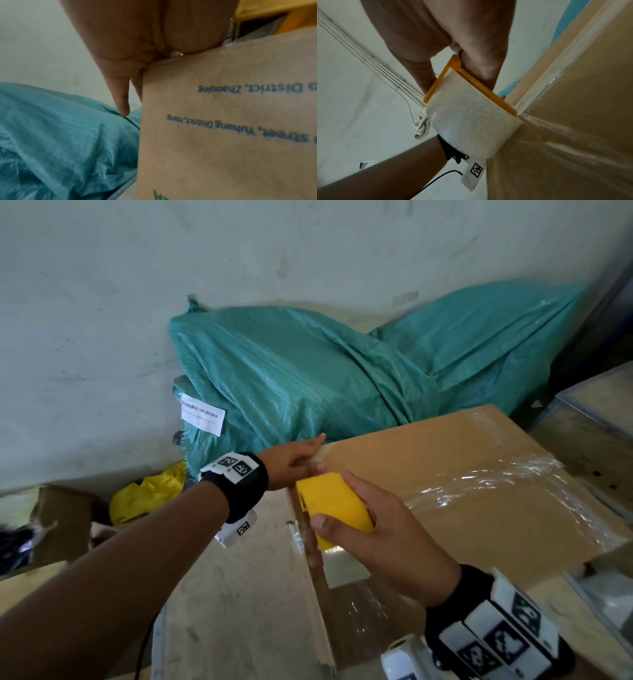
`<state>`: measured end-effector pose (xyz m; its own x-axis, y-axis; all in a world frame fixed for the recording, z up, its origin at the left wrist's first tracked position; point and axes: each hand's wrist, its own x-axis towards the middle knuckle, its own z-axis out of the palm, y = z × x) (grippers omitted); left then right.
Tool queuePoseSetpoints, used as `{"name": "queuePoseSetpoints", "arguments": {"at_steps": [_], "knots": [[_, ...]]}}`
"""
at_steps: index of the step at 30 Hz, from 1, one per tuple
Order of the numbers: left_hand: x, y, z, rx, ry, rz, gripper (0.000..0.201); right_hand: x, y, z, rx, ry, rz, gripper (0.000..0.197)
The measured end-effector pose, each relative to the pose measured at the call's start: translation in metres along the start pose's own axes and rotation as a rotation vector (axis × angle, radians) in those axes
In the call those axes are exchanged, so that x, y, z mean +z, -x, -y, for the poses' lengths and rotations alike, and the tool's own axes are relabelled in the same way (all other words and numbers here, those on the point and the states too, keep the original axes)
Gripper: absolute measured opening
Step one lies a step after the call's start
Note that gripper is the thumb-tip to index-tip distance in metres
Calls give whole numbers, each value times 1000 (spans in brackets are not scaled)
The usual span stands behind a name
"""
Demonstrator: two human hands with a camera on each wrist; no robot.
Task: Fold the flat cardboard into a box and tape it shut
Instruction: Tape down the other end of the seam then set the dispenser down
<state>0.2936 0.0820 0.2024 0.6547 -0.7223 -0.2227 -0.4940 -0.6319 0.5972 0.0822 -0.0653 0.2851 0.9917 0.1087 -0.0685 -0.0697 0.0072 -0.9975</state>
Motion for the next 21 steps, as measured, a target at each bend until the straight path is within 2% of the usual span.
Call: {"name": "queuePoseSetpoints", "arguments": {"at_steps": [4, 8, 10, 12, 14, 17, 21], "knots": [[2, 0, 3, -10, -27, -11, 73, 0, 27, 2, 21, -22, 78, 39], [4, 0, 1, 15, -66, -28, 70, -1, 36, -16, 95, 24, -2, 77], [3, 1, -3, 7, -202, -18, 72, 0, 32, -24, 132, 86, -80, 97], [4, 4, -11, -5, -449, -35, 72, 1, 30, -31, 134, 71, -134, 93], [8, 8, -20, 74, -585, -55, 79, 0, 30, -34, 128, 46, -144, 81], [20, 15, -24, 170, -655, -7, 88, 2, 35, -29, 75, 61, -119, 75], [27, 15, -16, 185, -685, -70, 79, 5, 36, -26, 125, 1, -103, 85]]}}
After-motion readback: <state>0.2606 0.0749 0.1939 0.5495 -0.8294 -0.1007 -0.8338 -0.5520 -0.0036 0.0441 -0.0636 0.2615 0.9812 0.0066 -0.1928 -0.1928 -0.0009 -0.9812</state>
